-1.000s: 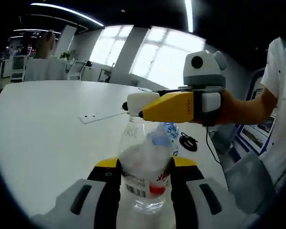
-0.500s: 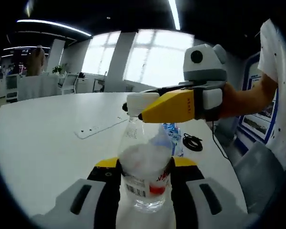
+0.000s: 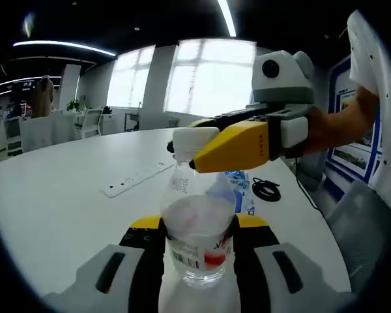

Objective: Arrange the tabletop items into an orderly group along one side of the table until the central work area is clear of visible clutter.

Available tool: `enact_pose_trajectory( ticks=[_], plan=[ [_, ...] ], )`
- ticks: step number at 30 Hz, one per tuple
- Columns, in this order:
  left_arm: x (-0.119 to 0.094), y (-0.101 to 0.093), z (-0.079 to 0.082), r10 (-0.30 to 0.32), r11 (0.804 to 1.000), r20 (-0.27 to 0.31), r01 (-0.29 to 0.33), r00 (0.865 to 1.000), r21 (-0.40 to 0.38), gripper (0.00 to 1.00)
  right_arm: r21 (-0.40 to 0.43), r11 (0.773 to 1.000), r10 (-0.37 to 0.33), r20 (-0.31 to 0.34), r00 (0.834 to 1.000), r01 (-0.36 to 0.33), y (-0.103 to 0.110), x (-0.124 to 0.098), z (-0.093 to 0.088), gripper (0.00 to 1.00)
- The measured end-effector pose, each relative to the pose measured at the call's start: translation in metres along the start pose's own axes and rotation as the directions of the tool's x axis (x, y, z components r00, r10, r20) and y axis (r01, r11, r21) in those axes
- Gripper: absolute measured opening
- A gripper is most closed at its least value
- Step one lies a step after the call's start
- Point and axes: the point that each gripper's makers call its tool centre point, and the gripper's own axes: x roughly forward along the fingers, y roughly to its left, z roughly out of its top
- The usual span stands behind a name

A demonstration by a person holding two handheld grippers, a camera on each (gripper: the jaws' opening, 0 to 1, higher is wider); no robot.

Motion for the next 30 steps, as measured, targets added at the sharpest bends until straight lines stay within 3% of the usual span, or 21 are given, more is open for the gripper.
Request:
enact_pose_trajectory(
  ticks=[30],
  plan=[
    [-0.004,-0.006,-0.014,-0.005,1.0,-0.026,0.006,1.0,0.029,0.4,-0.105,0.994,-0.012,-0.064,0.998,0.005,0.012,-0.002,-0.015,0.2]
  ],
)
